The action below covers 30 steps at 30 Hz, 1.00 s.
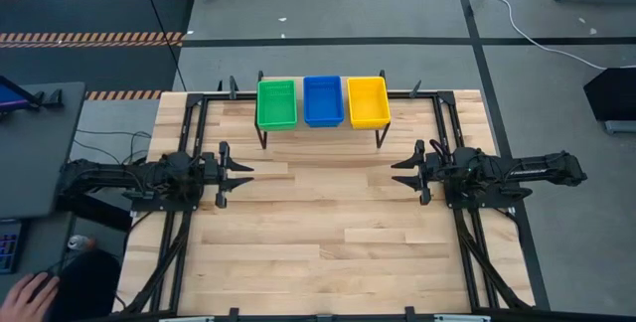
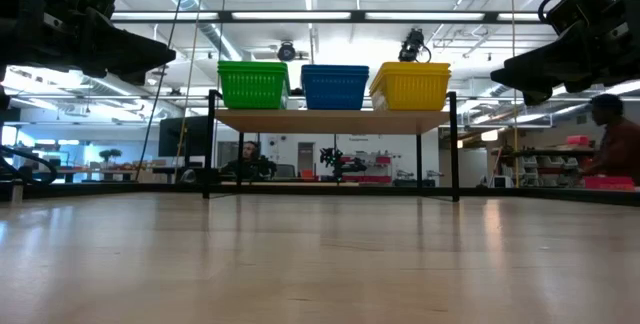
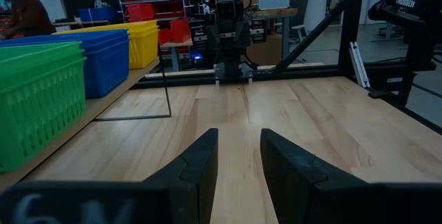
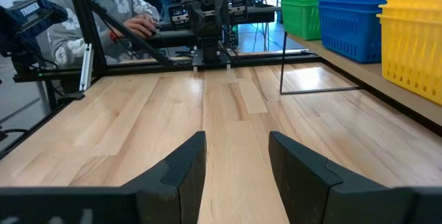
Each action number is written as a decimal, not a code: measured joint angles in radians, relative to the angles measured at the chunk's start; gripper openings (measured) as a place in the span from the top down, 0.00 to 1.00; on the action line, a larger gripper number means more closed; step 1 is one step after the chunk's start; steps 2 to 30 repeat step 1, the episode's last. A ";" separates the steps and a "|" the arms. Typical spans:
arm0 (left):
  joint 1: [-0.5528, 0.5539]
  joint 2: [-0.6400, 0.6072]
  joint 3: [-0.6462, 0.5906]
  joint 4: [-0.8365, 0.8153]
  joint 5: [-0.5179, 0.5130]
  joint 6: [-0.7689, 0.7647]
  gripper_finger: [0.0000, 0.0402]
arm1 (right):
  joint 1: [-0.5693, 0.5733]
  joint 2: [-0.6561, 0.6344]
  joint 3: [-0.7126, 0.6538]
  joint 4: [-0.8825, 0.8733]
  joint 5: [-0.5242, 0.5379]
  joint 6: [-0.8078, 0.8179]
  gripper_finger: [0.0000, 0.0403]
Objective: Stack baskets on shelf by color
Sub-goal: Return to Home Position
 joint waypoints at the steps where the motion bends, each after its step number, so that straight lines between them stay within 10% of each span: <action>1: 0.000 0.000 0.000 0.000 0.000 0.000 0.71 | 0.000 0.000 0.000 0.000 0.000 0.000 0.59; 30: 0.000 0.000 0.000 0.000 0.000 0.000 0.71 | 0.000 0.000 0.000 0.000 0.000 0.000 0.59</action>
